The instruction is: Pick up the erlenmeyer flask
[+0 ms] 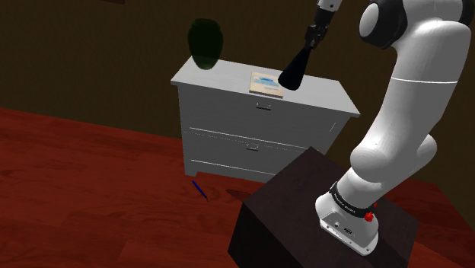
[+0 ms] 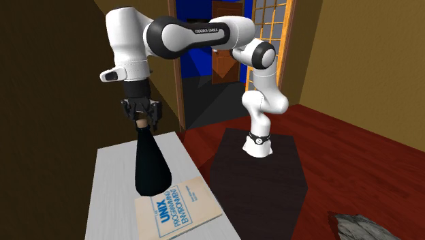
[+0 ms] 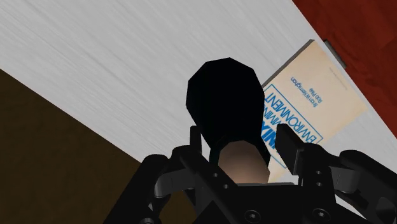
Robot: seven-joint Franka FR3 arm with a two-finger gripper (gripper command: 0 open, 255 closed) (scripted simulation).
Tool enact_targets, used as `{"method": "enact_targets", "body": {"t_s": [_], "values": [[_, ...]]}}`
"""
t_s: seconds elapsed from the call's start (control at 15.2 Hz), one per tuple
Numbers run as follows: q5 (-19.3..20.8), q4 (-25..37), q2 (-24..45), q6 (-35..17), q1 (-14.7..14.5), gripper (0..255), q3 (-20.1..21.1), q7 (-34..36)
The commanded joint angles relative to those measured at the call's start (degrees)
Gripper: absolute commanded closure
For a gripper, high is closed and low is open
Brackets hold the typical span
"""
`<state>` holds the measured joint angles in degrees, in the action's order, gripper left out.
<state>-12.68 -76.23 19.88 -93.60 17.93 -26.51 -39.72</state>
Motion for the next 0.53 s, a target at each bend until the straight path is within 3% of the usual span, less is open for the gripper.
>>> {"method": "enact_targets", "body": {"t_s": [0.0,0.46], "values": [[-0.13,1.66,0.32,1.34,0.24,255,-0.01,0.07],[-1.00,10.08,2.31,7.84,1.73,255,-0.02,0.38]]}}
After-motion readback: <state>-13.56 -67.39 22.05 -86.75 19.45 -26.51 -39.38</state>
